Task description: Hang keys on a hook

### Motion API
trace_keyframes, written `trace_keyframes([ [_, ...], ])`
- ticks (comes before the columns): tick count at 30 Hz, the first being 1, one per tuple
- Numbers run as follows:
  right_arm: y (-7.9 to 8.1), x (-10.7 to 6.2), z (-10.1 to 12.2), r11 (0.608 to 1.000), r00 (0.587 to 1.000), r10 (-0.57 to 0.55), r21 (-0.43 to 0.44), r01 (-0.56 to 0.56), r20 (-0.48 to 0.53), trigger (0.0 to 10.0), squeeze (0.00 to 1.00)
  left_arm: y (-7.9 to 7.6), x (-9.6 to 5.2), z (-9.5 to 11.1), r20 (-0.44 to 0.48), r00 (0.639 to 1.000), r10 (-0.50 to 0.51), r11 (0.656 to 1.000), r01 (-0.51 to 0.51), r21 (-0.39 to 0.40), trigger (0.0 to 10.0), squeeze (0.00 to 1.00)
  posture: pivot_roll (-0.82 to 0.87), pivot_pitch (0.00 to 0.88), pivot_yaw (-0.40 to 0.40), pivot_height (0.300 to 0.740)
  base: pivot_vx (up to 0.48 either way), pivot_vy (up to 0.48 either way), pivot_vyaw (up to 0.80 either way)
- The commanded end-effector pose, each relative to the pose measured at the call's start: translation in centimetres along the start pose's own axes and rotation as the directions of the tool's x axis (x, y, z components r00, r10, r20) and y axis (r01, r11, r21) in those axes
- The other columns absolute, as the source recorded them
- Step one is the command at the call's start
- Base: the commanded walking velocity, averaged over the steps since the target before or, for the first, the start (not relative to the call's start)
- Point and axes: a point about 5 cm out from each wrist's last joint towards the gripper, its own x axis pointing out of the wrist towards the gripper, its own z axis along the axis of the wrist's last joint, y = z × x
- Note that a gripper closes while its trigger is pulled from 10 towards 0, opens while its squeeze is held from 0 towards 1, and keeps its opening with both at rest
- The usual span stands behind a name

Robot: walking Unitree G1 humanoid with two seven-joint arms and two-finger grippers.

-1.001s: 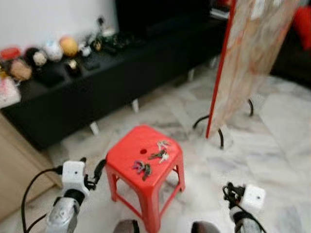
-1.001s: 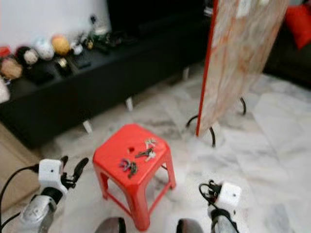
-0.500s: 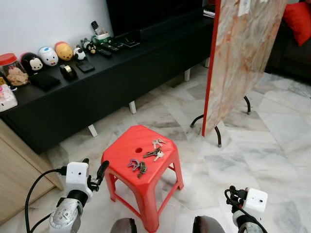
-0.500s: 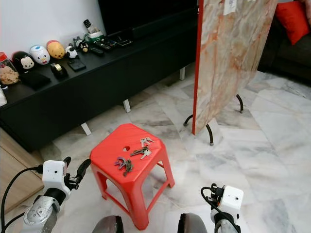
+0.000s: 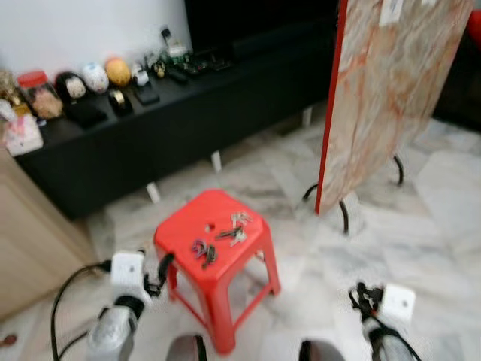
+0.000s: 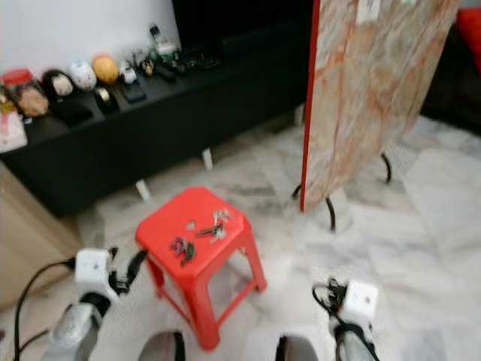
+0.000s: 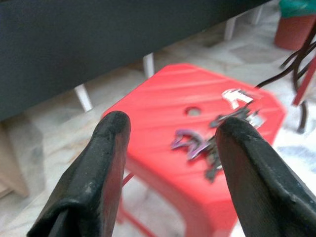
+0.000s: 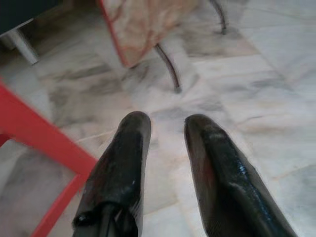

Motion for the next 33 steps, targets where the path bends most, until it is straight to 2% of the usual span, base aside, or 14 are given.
trace_keyframes([
  [1,0.5,-0.1,-0.3,1.0,1.0,0.005,0.015,-0.005,-0.01,10.0,0.0,0.5,0.0,-0.3,-0.027,1.0,0.007,1.0,-0.007,-0.008,10.0,0.0,0.01,0.0,0.012,0.62,0.0,0.0,0.0],
  [7,0.4,0.1,-0.7,1.0,0.999,0.007,0.015,-0.007,-0.046,10.0,0.0,-0.1,0.9,-0.7,-0.047,0.999,-0.02,0.999,0.018,-0.032,10.0,0.0,0.0,0.0,0.006,0.62,0.0,0.0,0.0],
  [13,-0.2,0.0,-1.9,0.999,0.989,0.015,-0.039,-0.021,-0.15,10.0,0.0,-1.8,2.0,-1.9,-0.096,0.993,-0.067,0.993,0.057,-0.104,10.0,0.0,-0.03,0.0,0.002,0.62,0.0,0.0,0.0],
  [18,-0.7,-0.3,-2.6,0.998,0.981,0.01,-0.061,-0.023,-0.194,10.0,0.0,-2.3,2.2,-2.7,-0.125,0.99,-0.069,0.986,0.048,-0.162,10.0,0.0,-0.03,0.0,-0.005,0.62,0.0,0.0,0.0],
  [25,-1.0,-0.6,-3.2,0.997,0.976,0.014,-0.071,-0.03,-0.219,10.0,0.0,-1.9,1.9,-3.1,-0.117,0.993,-0.019,0.985,-0.001,-0.17,10.0,0.0,-0.02,0.0,-0.021,0.62,0.0,0.0,0.0],
  [30,-1.0,-1.0,-3.6,0.992,0.972,0.027,-0.113,-0.055,-0.234,10.0,0.0,-1.6,1.7,-3.2,-0.107,0.994,0.001,0.984,-0.02,-0.178,10.0,0.0,-0.01,0.0,-0.038,0.62,0.0,0.0,0.0],
  [33,-0.9,-1.1,-3.7,0.989,0.971,0.053,-0.119,-0.083,-0.232,10.0,0.0,-1.4,1.5,-3.3,-0.104,0.994,0.018,0.984,-0.036,-0.177,10.0,0.0,-0.02,0.0,-0.042,0.62,0.0,0.0,0.74],
])
